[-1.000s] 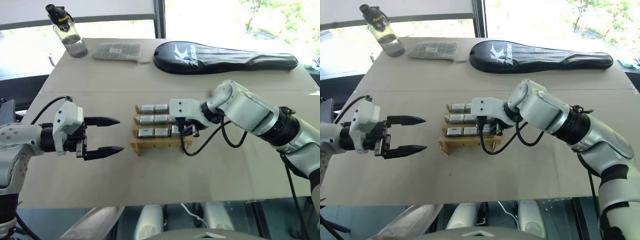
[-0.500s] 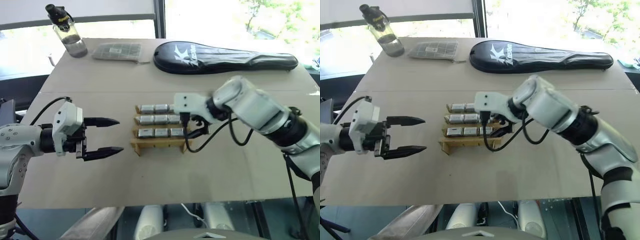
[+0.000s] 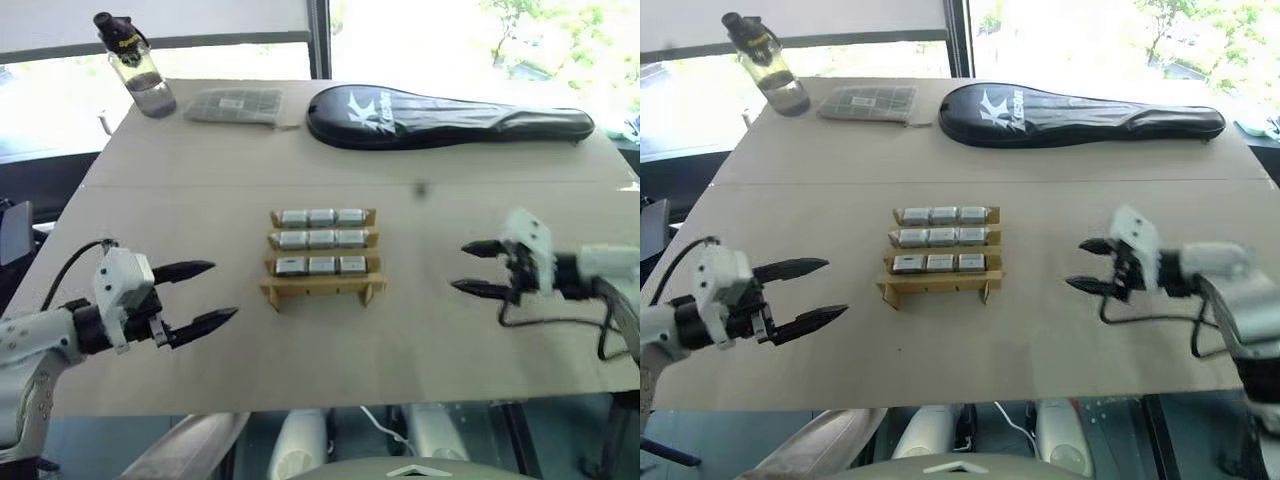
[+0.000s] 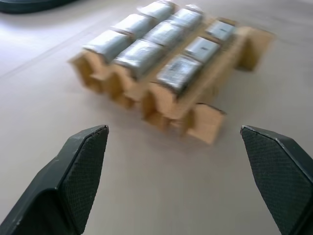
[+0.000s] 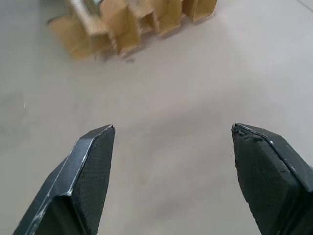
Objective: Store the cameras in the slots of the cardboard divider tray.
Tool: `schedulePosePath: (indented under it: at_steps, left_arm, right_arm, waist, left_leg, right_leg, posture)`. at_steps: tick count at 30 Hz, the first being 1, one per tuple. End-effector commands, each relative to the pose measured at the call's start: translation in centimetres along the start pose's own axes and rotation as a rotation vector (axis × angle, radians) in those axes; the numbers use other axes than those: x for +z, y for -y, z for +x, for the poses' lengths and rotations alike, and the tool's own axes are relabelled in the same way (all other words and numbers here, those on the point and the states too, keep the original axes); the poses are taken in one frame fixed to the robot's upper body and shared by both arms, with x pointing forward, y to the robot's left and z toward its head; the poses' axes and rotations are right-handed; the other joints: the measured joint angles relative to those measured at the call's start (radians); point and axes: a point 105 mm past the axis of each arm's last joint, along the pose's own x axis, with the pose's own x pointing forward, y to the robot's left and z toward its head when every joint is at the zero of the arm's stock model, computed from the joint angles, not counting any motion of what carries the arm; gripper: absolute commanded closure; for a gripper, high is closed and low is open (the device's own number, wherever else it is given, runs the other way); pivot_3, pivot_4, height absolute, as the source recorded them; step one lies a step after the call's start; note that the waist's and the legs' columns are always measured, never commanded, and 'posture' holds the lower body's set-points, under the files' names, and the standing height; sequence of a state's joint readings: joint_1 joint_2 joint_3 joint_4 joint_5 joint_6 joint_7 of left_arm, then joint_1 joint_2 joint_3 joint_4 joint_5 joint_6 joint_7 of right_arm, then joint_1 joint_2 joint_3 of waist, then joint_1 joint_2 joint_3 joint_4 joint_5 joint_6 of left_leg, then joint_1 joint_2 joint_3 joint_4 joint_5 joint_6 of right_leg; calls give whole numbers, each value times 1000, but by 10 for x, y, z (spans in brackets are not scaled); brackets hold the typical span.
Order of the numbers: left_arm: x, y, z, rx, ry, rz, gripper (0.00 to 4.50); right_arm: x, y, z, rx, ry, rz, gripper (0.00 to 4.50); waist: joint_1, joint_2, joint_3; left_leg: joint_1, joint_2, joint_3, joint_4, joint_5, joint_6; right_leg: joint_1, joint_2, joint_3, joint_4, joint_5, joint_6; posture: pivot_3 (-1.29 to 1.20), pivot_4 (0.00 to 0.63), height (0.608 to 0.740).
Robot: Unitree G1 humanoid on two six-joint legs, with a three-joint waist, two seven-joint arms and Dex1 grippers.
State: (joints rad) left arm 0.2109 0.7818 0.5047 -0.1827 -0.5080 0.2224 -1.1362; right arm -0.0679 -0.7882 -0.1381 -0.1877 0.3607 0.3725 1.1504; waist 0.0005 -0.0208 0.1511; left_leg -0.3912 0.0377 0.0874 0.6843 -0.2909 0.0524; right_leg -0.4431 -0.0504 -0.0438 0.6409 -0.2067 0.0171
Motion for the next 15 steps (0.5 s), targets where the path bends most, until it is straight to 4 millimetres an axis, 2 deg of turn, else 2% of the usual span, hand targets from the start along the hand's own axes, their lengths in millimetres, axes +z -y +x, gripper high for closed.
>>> schedulePosePath:
  at_steps: [1, 5, 9, 15]
  left_arm:
    - [-9, -9, 2, 81, 24, 2, 0]
    - [-16, -2, 5, 78, 33, -13, 0]
    - [-20, -2, 7, 86, 25, -32, 0]
    - [-29, 2, 19, 83, 33, -46, 0]
  right_arm:
    - [-6, 9, -17, -103, 94, -4, 750]
    - [-16, 1, -33, -158, 207, 24, 750]
    - [-31, -2, -43, -179, 202, 117, 750]
    - [-38, -3, -43, -222, 232, 127, 750]
  waist:
    - [-3, -1, 0]
    - [-4, -2, 0]
    - [-4, -2, 0]
    - [-3, -2, 0]
  left_leg:
    - [1, 0, 0, 0, -1, 2]
    - [13, 0, 3, 0, -3, 5]
    - [13, 1, 2, 0, -3, 5]
    - [13, 1, 1, 0, -3, 5]
  right_leg:
    - [1, 0, 1, 0, 0, 0]
    - [12, -1, 3, -1, -4, 0]
    - [12, -2, 3, 0, -2, -4]
    - [12, -3, 4, -1, -2, -4]
  posture:
    - [0, 150, 740]
    - [0, 150, 740]
    - [0, 150, 740]
    - [0, 150, 740]
